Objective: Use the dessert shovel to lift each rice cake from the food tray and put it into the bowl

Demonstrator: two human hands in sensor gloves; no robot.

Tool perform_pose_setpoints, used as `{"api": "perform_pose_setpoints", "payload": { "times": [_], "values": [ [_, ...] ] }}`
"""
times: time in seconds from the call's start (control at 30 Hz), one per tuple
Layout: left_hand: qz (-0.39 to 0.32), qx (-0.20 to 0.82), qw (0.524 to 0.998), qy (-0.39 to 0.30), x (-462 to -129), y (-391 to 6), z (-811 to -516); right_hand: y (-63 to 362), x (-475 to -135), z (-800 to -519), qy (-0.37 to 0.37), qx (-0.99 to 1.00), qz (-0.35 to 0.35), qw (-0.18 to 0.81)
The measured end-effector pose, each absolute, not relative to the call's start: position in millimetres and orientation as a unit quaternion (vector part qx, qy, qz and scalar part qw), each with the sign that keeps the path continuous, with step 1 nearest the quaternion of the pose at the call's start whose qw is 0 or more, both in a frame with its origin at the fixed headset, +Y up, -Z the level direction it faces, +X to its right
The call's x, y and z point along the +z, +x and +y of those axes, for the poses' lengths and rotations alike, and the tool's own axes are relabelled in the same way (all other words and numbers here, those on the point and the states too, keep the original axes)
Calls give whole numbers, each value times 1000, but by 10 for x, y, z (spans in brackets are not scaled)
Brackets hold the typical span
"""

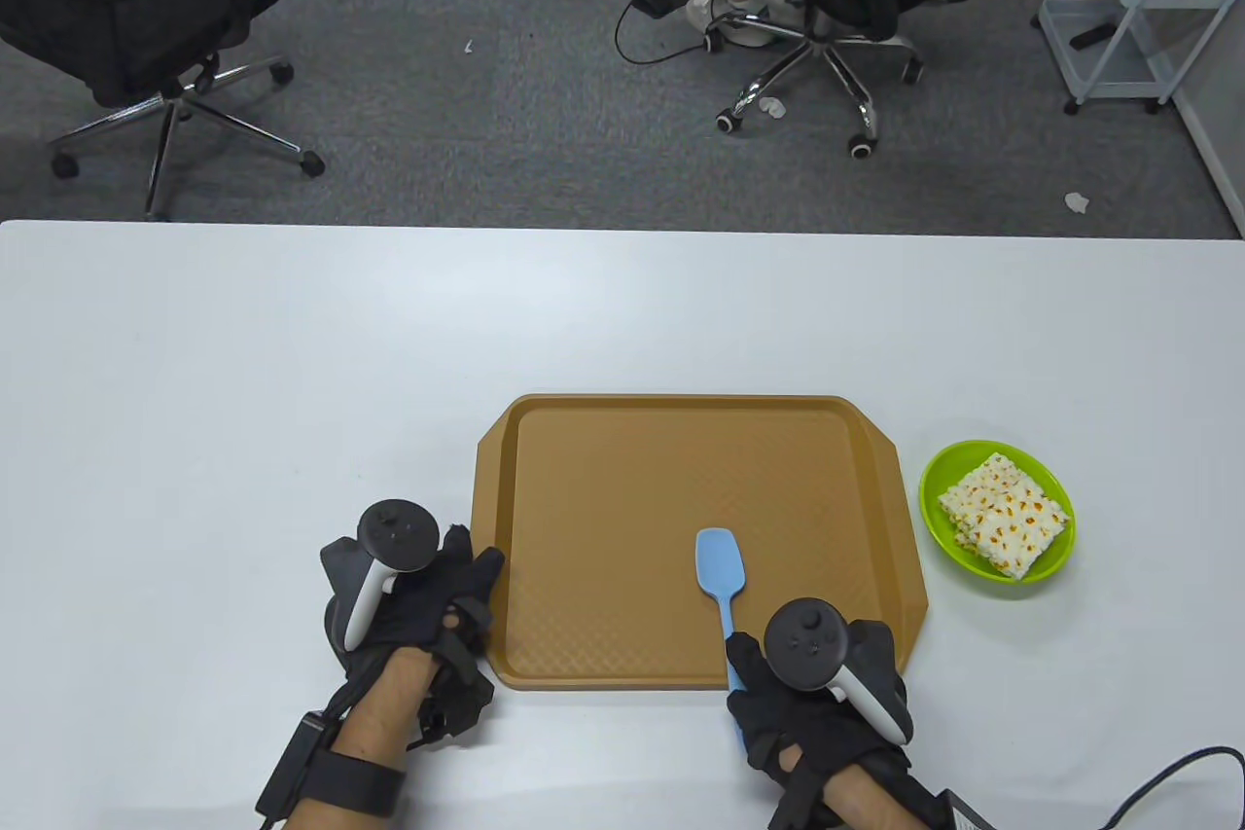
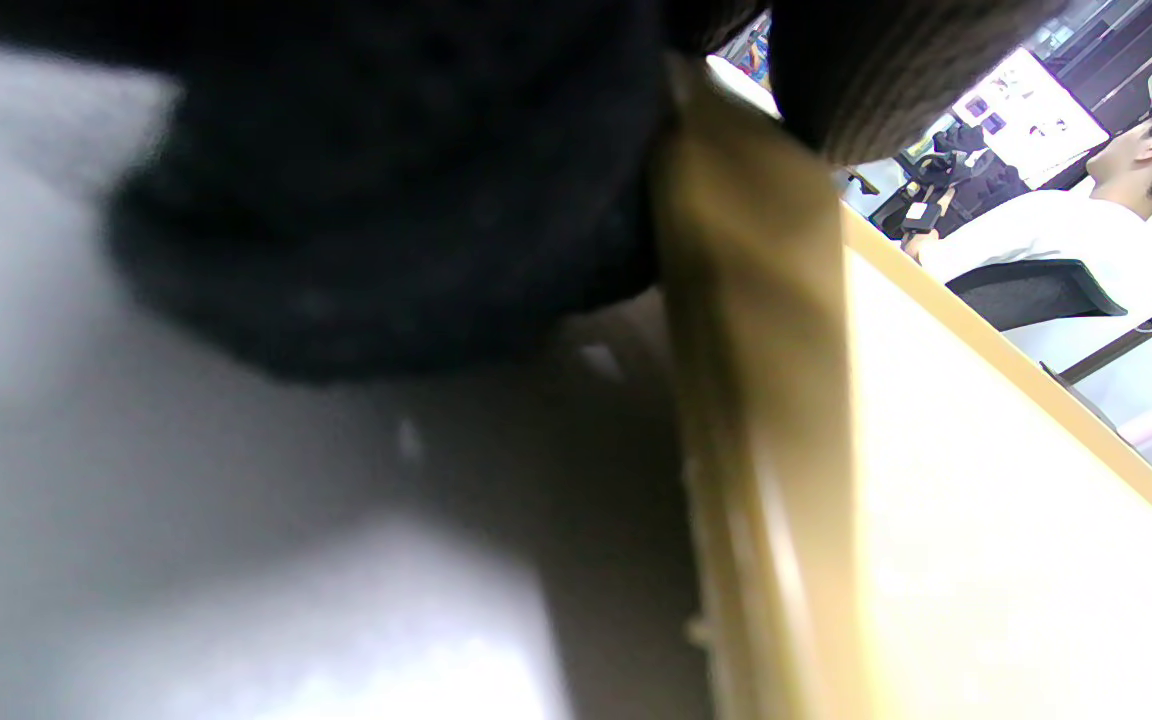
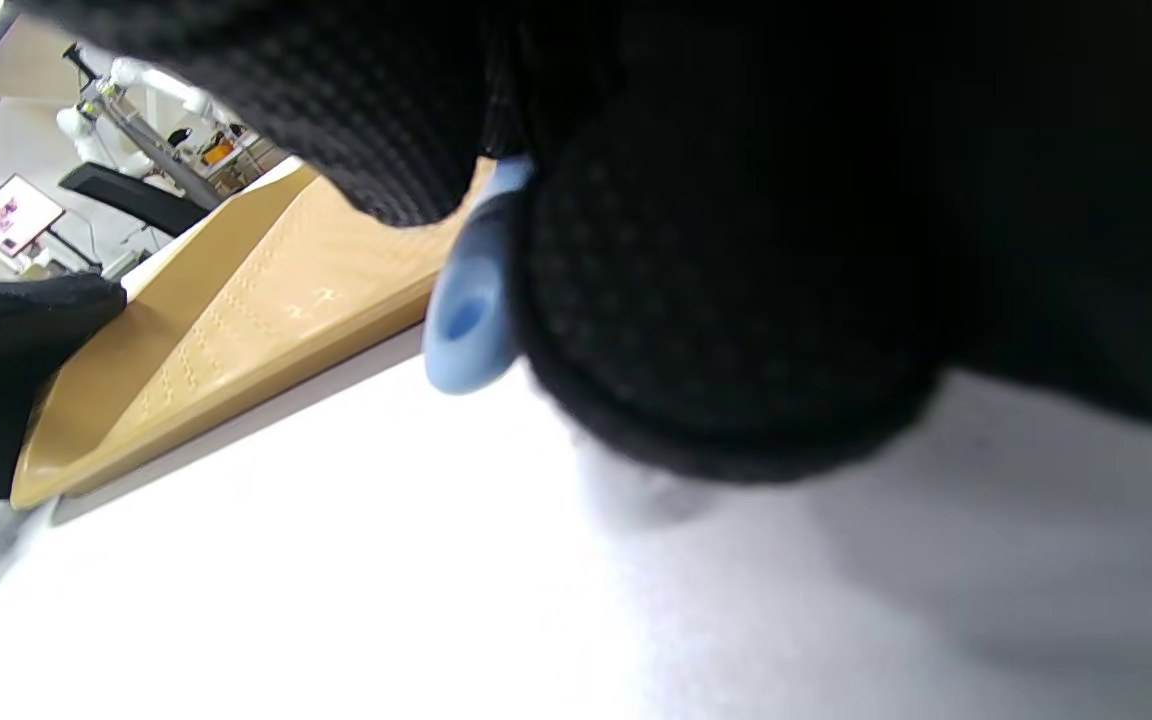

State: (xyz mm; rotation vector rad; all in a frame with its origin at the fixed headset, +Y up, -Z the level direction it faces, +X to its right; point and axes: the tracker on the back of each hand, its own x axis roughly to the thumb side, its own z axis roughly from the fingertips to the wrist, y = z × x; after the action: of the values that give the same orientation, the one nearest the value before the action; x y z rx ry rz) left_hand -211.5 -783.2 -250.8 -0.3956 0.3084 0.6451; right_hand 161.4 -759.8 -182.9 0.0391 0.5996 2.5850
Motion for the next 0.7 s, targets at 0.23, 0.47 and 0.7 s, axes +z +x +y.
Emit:
{"api": "perform_pose_setpoints", "payload": {
  "times": [0.23,0.47,0.7],
  "values": [
    [194,210,949,-130,-2448,-2166,-7597,2000,-1889,-7389,-43,942,135,305],
    [153,193,969,-37,-2425,-2142,-7507,2167,-1935,-7205,-45,988,-82,126],
    [107,116,982,-105,-2441,-1948,-7636,2173,-2071,-7417,2,996,35,78]
  ]
}}
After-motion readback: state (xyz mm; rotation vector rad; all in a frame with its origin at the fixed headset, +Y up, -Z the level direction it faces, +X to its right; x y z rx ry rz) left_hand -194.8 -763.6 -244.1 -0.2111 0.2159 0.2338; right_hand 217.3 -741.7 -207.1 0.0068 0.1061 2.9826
